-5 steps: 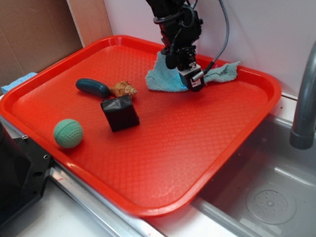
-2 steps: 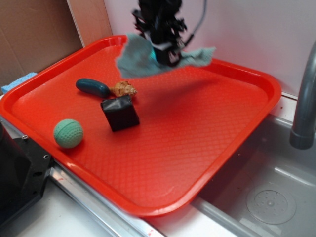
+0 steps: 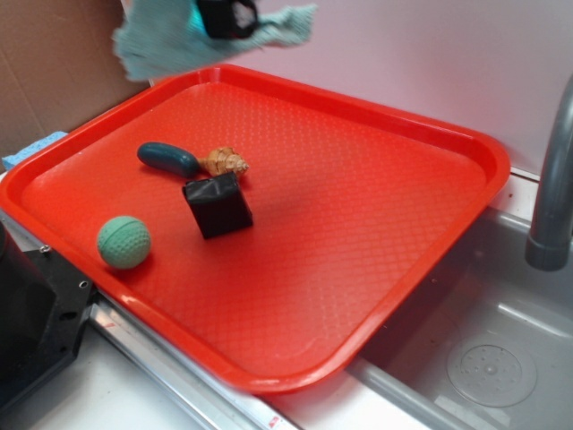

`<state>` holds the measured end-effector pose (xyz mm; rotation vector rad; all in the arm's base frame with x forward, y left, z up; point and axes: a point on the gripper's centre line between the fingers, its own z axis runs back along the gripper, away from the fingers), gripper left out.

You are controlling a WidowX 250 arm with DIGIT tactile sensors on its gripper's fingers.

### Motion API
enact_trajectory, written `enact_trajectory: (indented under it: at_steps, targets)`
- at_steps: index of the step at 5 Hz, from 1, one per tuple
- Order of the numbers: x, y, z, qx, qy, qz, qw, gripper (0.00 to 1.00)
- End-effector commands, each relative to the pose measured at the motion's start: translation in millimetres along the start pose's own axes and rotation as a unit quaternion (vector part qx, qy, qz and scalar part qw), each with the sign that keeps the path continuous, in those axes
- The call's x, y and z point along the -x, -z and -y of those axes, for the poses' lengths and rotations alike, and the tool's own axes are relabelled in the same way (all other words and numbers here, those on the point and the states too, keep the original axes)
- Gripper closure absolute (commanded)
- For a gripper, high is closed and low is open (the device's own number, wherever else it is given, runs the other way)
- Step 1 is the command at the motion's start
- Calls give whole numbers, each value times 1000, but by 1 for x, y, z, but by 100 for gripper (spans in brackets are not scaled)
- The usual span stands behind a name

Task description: Grab the blue cloth.

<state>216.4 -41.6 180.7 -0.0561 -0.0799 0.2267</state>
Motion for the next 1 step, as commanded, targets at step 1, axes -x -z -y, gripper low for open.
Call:
enact_trajectory:
  at_steps: [1]
  targets:
    - [4, -26, 3, 16, -20, 20, 999, 100]
